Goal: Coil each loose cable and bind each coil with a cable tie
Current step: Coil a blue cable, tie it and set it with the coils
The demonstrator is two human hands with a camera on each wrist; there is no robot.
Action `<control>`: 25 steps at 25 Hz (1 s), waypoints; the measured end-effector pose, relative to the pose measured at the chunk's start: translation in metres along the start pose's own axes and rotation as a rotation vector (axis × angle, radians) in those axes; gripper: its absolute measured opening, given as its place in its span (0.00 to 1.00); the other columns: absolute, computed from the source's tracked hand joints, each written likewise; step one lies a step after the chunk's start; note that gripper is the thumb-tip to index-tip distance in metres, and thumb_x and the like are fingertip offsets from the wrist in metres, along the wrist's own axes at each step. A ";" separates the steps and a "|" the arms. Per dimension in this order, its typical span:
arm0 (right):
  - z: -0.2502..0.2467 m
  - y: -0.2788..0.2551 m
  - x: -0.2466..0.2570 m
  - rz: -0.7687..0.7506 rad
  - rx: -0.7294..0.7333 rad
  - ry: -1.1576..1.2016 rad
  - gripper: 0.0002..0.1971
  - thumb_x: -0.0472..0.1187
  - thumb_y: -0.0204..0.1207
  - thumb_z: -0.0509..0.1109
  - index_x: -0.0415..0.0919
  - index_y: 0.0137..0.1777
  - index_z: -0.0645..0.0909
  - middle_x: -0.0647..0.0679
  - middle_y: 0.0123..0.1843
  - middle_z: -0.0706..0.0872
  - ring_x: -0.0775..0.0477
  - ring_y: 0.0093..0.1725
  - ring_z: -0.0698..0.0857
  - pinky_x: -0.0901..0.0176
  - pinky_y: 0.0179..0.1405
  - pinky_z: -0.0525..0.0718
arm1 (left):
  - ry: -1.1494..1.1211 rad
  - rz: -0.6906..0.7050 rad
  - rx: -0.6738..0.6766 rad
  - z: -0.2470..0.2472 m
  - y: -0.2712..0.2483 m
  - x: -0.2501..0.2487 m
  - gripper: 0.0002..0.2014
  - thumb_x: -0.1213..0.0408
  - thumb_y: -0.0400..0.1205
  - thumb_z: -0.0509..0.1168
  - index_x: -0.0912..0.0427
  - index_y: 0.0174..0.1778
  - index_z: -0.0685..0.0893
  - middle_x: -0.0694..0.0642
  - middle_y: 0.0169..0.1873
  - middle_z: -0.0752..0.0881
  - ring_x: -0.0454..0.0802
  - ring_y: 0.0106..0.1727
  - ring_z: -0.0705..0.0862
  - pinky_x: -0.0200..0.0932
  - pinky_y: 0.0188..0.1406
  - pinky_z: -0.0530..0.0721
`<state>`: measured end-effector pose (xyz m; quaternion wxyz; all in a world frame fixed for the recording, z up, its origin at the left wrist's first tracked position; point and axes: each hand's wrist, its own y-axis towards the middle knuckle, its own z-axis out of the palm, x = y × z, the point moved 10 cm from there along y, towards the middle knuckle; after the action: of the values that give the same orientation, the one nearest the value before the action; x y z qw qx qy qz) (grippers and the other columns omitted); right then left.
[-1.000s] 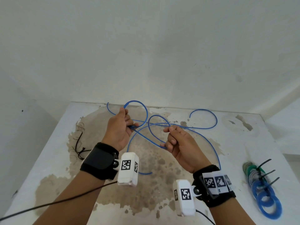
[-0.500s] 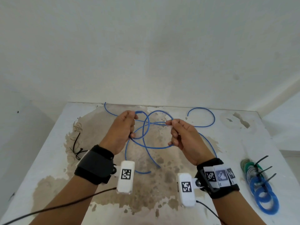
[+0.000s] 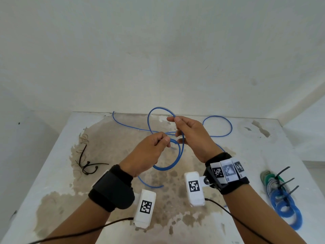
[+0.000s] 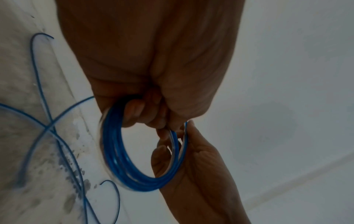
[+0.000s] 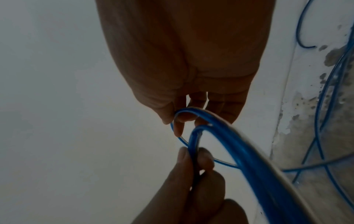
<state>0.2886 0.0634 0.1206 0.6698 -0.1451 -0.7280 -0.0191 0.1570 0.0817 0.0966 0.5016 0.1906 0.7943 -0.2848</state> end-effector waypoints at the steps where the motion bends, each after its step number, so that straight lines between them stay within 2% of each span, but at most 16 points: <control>1: 0.002 0.000 0.001 -0.009 0.006 -0.004 0.15 0.48 0.90 0.62 0.48 0.63 0.89 0.69 0.34 0.83 0.53 0.44 0.80 0.59 0.45 0.85 | 0.035 0.008 0.002 0.002 -0.001 -0.003 0.15 0.51 0.90 0.57 0.51 0.41 0.81 0.51 0.29 0.71 0.43 0.24 0.67 0.42 0.28 0.72; 3: 0.007 0.000 0.000 -0.019 0.009 0.016 0.15 0.48 0.90 0.62 0.47 0.63 0.89 0.67 0.39 0.86 0.52 0.46 0.82 0.60 0.47 0.85 | 0.081 0.028 -0.005 0.007 0.000 -0.009 0.15 0.52 0.90 0.56 0.51 0.41 0.81 0.48 0.30 0.75 0.38 0.22 0.69 0.40 0.31 0.73; 5: 0.013 -0.002 -0.002 -0.017 0.002 0.052 0.15 0.48 0.90 0.62 0.46 0.63 0.90 0.64 0.42 0.88 0.55 0.45 0.83 0.64 0.44 0.85 | 0.074 0.033 -0.003 0.011 0.002 -0.015 0.15 0.53 0.91 0.55 0.51 0.41 0.81 0.42 0.29 0.78 0.35 0.22 0.72 0.32 0.30 0.72; 7: 0.020 -0.006 -0.007 -0.008 0.001 0.061 0.18 0.49 0.91 0.59 0.45 0.63 0.90 0.65 0.39 0.88 0.58 0.40 0.82 0.67 0.40 0.81 | -0.030 0.007 -0.003 0.016 0.004 -0.019 0.17 0.53 0.92 0.53 0.49 0.39 0.79 0.40 0.26 0.77 0.36 0.24 0.73 0.29 0.26 0.68; 8: 0.022 -0.008 -0.010 0.001 0.003 0.054 0.21 0.52 0.91 0.56 0.46 0.63 0.90 0.63 0.38 0.89 0.58 0.39 0.81 0.66 0.41 0.80 | -0.121 -0.018 -0.004 0.017 0.005 -0.021 0.19 0.51 0.92 0.51 0.48 0.37 0.78 0.40 0.24 0.75 0.38 0.23 0.70 0.29 0.25 0.65; 9: 0.024 -0.009 -0.014 0.011 0.006 0.050 0.25 0.56 0.92 0.51 0.49 0.63 0.90 0.60 0.40 0.90 0.57 0.40 0.83 0.63 0.45 0.81 | -0.191 -0.037 -0.005 0.018 0.005 -0.022 0.22 0.48 0.92 0.49 0.47 0.35 0.78 0.39 0.21 0.74 0.39 0.23 0.68 0.31 0.24 0.64; 11: 0.025 -0.012 -0.023 0.050 0.005 0.120 0.34 0.65 0.89 0.42 0.53 0.65 0.89 0.54 0.53 0.93 0.50 0.51 0.89 0.53 0.61 0.83 | -0.163 -0.017 -0.026 0.019 0.004 -0.026 0.27 0.45 0.92 0.45 0.49 0.34 0.80 0.38 0.16 0.74 0.37 0.19 0.71 0.29 0.23 0.66; 13: 0.019 -0.016 -0.026 0.084 -0.023 0.210 0.36 0.68 0.87 0.39 0.54 0.70 0.85 0.55 0.65 0.90 0.48 0.62 0.89 0.50 0.72 0.82 | -0.102 -0.010 -0.084 0.017 0.005 -0.023 0.29 0.46 0.92 0.47 0.55 0.32 0.82 0.39 0.14 0.73 0.37 0.17 0.72 0.34 0.26 0.68; 14: 0.012 -0.020 -0.024 0.074 -0.045 0.182 0.33 0.67 0.87 0.41 0.54 0.71 0.84 0.56 0.67 0.88 0.49 0.64 0.88 0.50 0.71 0.83 | -0.102 -0.023 -0.113 0.015 0.006 -0.018 0.30 0.46 0.92 0.49 0.60 0.33 0.83 0.41 0.15 0.71 0.39 0.17 0.69 0.38 0.28 0.67; 16: -0.005 -0.030 -0.021 0.023 -0.084 -0.007 0.25 0.62 0.89 0.48 0.55 0.65 0.86 0.58 0.60 0.89 0.52 0.60 0.89 0.52 0.65 0.85 | -0.129 -0.035 -0.159 0.011 0.010 -0.010 0.30 0.46 0.91 0.50 0.64 0.36 0.85 0.42 0.16 0.68 0.40 0.18 0.66 0.41 0.28 0.65; 18: -0.016 -0.041 -0.023 0.004 -0.078 -0.201 0.19 0.62 0.87 0.57 0.58 0.53 0.89 0.58 0.51 0.91 0.54 0.52 0.89 0.51 0.59 0.85 | -0.125 -0.038 -0.183 0.008 0.010 -0.005 0.29 0.46 0.91 0.50 0.59 0.34 0.85 0.43 0.17 0.68 0.40 0.18 0.66 0.42 0.28 0.66; 20: -0.021 -0.051 -0.028 -0.011 -0.059 -0.353 0.16 0.63 0.83 0.65 0.57 0.48 0.91 0.54 0.45 0.92 0.53 0.44 0.89 0.52 0.51 0.85 | -0.098 -0.022 -0.174 0.010 0.010 -0.005 0.28 0.47 0.91 0.51 0.54 0.30 0.82 0.44 0.17 0.68 0.41 0.17 0.65 0.43 0.28 0.67; 22: -0.025 -0.059 -0.023 -0.068 -0.092 -0.434 0.15 0.60 0.81 0.71 0.52 0.43 0.91 0.50 0.38 0.92 0.56 0.34 0.85 0.58 0.39 0.81 | -0.073 -0.015 -0.159 0.014 0.008 -0.006 0.28 0.48 0.92 0.51 0.54 0.30 0.82 0.45 0.18 0.68 0.41 0.17 0.65 0.41 0.26 0.66; 23: -0.027 -0.063 -0.021 -0.078 -0.106 -0.442 0.14 0.59 0.81 0.72 0.52 0.42 0.91 0.51 0.37 0.91 0.59 0.31 0.84 0.62 0.36 0.79 | -0.053 -0.005 -0.158 0.016 0.007 -0.007 0.27 0.48 0.92 0.51 0.55 0.31 0.82 0.45 0.19 0.68 0.41 0.17 0.64 0.39 0.25 0.66; 25: -0.029 -0.066 -0.025 -0.029 -0.077 -0.426 0.13 0.60 0.80 0.72 0.55 0.44 0.92 0.55 0.39 0.92 0.58 0.36 0.87 0.60 0.41 0.82 | -0.012 0.016 -0.161 0.020 0.004 -0.008 0.27 0.48 0.92 0.51 0.54 0.30 0.81 0.47 0.20 0.68 0.41 0.17 0.64 0.35 0.22 0.65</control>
<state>0.3024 -0.0111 0.1100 0.4943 -0.1612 -0.8538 -0.0254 0.1769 0.0718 0.0963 0.5221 0.1544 0.8101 -0.2173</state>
